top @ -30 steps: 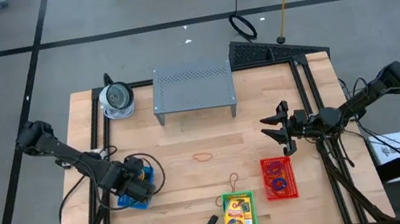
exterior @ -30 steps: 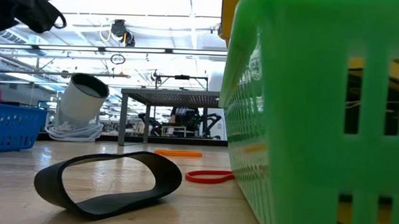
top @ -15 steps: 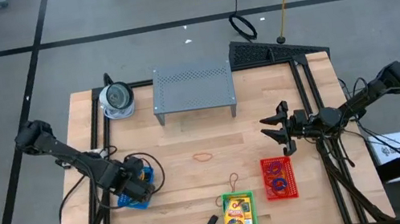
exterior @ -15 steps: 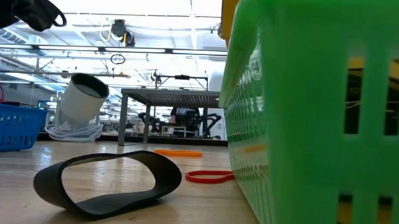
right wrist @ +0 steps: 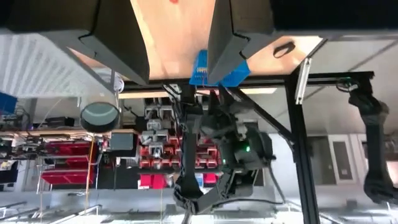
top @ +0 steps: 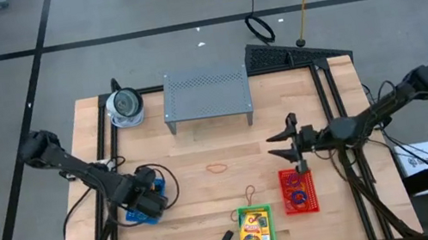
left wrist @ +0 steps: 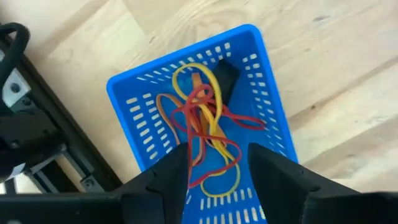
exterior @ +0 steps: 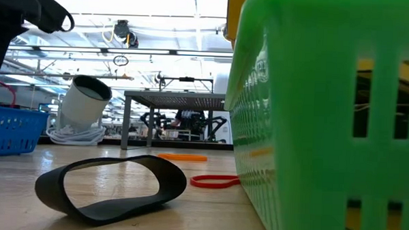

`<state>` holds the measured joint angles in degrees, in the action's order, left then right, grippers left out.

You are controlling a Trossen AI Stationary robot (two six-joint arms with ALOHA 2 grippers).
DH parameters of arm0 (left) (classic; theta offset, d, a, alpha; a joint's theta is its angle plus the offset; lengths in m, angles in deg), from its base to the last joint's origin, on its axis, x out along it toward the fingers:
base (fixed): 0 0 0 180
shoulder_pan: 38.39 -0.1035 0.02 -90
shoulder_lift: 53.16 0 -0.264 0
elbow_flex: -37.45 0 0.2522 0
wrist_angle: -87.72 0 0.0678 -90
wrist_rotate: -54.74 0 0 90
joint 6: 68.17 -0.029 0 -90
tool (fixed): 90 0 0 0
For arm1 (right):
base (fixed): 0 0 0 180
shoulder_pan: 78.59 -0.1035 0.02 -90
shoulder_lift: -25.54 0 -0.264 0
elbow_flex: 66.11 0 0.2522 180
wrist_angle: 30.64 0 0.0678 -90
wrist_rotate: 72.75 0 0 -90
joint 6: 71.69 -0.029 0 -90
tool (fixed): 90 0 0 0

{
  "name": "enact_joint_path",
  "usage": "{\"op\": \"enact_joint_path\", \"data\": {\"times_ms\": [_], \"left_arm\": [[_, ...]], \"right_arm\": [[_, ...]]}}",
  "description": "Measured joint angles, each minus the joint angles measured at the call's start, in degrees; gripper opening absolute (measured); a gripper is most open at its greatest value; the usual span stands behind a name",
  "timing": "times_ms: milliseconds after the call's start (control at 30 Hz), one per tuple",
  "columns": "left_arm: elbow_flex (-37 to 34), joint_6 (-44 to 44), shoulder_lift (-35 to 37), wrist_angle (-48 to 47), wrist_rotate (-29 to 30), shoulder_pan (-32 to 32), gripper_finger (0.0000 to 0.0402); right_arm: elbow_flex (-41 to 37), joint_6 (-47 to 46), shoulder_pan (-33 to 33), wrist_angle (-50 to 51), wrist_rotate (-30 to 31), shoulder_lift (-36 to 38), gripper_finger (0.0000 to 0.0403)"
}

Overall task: Pick & Place Office Desk Supplies
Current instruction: Put the red rubber band into the blue bin

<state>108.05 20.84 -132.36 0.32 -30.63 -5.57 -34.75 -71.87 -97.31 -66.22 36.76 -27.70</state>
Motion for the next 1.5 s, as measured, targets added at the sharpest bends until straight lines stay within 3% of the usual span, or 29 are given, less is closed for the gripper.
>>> {"op": "enact_joint_path", "data": {"times_ms": [300,500,600,833,1133,1500], "left_arm": [[0.00,-0.92,-5.34,-1.10,1.86,1.70,0.0175],[-0.01,-0.42,-4.31,2.65,15.19,4.96,0.0175],[0.00,-0.65,-1.39,2.37,18.97,6.87,0.0175],[0.00,-1.46,3.19,2.26,22.49,12.16,0.0175],[-0.02,6.54,4.28,-3.10,24.02,19.06,0.0175],[-0.02,13.23,4.27,-5.61,25.54,25.57,0.0175]], "right_arm": [[13.92,3.09,0.22,9.05,-0.36,-8.80,0.0155],[22.62,-0.03,3.56,10.63,-7.15,-15.89,0.0155],[25.83,-2.29,5.60,10.65,-9.21,-19.23,0.0155],[32.88,-3.61,9.03,11.47,-9.77,-27.66,0.0155],[46.14,-5.41,11.74,11.99,-21.07,-41.02,0.0155],[59.87,-8.36,11.62,12.84,-21.30,-55.05,0.0155]]}}
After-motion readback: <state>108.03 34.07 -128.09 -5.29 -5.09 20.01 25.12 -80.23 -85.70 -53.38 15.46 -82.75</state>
